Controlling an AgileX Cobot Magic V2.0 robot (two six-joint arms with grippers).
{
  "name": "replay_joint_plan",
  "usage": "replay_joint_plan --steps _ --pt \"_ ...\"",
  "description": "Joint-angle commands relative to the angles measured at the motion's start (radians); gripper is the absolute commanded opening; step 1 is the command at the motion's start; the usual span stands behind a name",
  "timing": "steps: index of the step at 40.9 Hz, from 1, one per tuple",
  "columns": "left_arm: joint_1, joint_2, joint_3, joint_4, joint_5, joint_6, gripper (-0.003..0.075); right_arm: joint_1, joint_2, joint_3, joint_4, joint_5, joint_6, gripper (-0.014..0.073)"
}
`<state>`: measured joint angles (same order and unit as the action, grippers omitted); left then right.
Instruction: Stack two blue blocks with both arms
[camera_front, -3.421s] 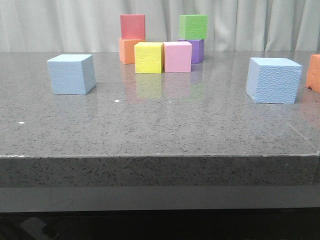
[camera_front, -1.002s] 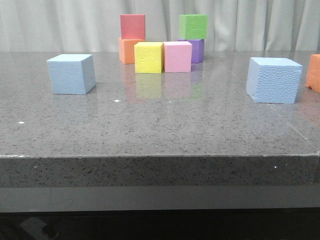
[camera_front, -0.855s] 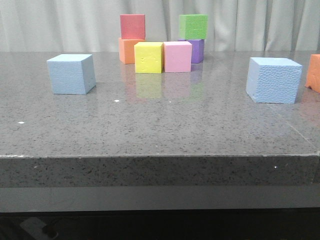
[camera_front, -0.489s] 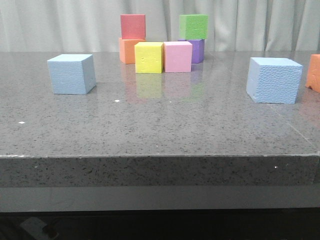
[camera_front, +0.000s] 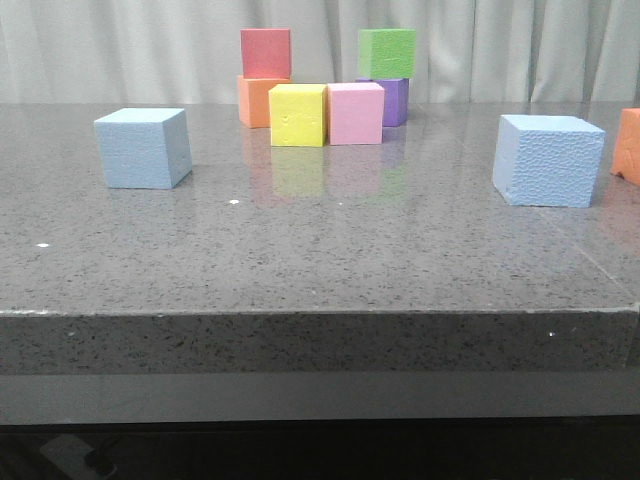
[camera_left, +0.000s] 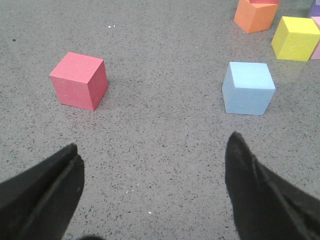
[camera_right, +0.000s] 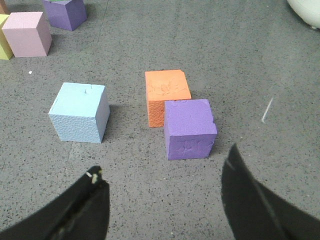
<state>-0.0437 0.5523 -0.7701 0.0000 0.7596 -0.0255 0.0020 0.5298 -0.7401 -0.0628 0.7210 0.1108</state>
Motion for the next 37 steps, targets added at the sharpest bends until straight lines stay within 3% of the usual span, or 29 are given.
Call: replay_joint_plan --steps 1,15,23,27,32,37 --pt "-0.003 0.011 -0.026 0.0 -0.081 -0.013 0.0535 -0.002 0.01 -0.033 -0.003 -0.079 -0.006 0.0498" --pt "-0.003 0.011 -0.026 0.0 -0.081 -0.013 0.0447 -0.002 0.01 -0.033 0.038 -0.103 -0.006 0.0504" --pt "-0.003 0.011 -0.026 0.0 -0.081 -0.013 0.0401 -0.002 0.056 -0.064 0.045 -0.056 -0.006 0.0657" --pt "-0.003 0.011 -0.026 0.0 -0.081 -0.013 0.0384 -0.002 0.116 -0.11 0.063 0.002 -0.009 0.0664" --pt "-0.003 0.011 -0.026 0.0 -0.081 -0.013 0.0384 -0.002 0.211 -0.185 0.138 0.087 -0.071 0.0664" --pt "-0.003 0.011 -0.026 0.0 -0.081 -0.013 0.0384 -0.001 0.323 -0.252 0.293 0.177 -0.195 0.0664"
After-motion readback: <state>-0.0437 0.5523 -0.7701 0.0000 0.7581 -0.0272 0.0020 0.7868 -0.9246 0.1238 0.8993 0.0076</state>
